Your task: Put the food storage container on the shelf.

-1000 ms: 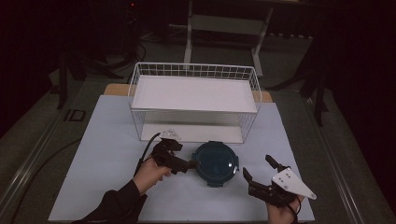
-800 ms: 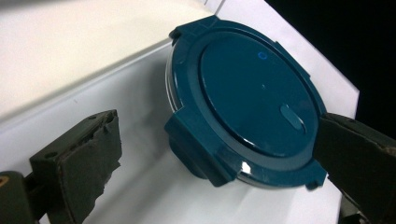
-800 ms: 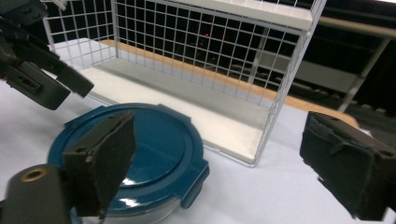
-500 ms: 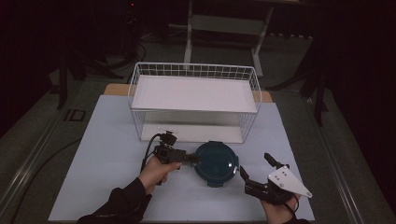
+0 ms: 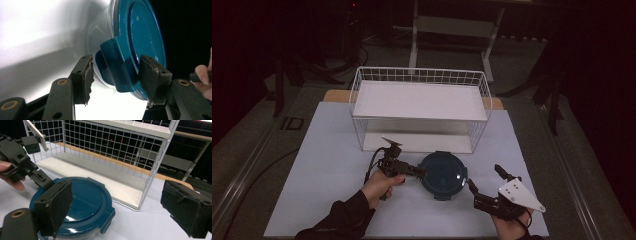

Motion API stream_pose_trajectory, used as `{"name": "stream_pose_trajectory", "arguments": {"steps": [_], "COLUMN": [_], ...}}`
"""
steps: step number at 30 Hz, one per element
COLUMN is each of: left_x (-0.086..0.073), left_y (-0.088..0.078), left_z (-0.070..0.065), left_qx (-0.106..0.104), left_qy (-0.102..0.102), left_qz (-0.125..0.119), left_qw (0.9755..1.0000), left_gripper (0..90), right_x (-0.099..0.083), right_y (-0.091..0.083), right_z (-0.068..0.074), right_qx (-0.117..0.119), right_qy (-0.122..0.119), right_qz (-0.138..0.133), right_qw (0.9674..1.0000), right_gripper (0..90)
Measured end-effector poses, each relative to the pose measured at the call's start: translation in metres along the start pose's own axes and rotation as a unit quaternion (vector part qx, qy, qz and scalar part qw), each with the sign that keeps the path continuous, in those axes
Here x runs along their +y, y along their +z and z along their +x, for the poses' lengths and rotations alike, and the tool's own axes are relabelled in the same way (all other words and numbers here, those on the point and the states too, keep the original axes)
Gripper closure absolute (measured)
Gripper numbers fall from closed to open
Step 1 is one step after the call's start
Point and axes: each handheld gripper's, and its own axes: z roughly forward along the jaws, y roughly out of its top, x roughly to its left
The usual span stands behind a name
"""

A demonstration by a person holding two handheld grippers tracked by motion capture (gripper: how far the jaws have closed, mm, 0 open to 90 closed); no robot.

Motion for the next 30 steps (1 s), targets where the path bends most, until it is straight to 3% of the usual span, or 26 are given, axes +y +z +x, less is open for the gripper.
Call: {"name": "stream_pose_trajectory", "arguments": {"steps": [4,6,9,14,18,21,23,24,27,30], "left_x": [0.002,0.003,0.002,-0.002,-0.005,-0.008,-0.01,-0.011,-0.014,-0.017], "left_y": [0.001,0.002,0.001,-0.002,-0.004,-0.005,-0.006,-0.007,-0.008,-0.009], "left_z": [0.003,0.005,0.004,0.0,-0.006,-0.01,-0.013,-0.014,-0.02,-0.022], "left_qx": [-0.009,-0.019,-0.017,-0.016,-0.007,-0.004,-0.002,0.0,0.003,0.005], "left_qy": [0.004,-0.004,-0.003,0.012,0.025,0.038,0.058,0.064,0.086,0.098], "left_qz": [0.009,0.016,0.017,0.013,0.01,0.009,0.01,0.009,0.009,0.011], "left_qw": [0.9999,0.9997,0.9997,0.9997,0.9996,0.9992,0.9983,0.9979,0.9963,0.9951], "left_gripper": [47.8,48.7,49.2,51.7,53.1,53.8,54.5,54.7,55.5,56.3], "right_x": [-0.002,-0.002,-0.002,-0.006,-0.009,-0.012,-0.015,-0.016,-0.02,-0.024], "right_y": [0.002,0.003,0.004,0.011,0.017,0.022,0.026,0.029,0.035,0.043], "right_z": [-0.002,-0.003,-0.005,-0.01,-0.015,-0.02,-0.025,-0.028,-0.035,-0.041], "right_qx": [0.002,0.005,0.008,0.031,0.055,0.08,0.101,0.114,0.133,0.172], "right_qy": [0.004,0.01,0.016,0.046,0.079,0.112,0.136,0.155,0.179,0.214], "right_qz": [0.006,0.008,0.011,0.035,0.058,0.074,0.092,0.103,0.125,0.151], "right_qw": [1.0,0.9999,0.9998,0.9978,0.9937,0.9877,0.9811,0.976,0.9667,0.9494], "right_gripper": [10.8,10.9,10.9,10.9,13.7,15.1,17.5,22.1,26.8,33.4]}}
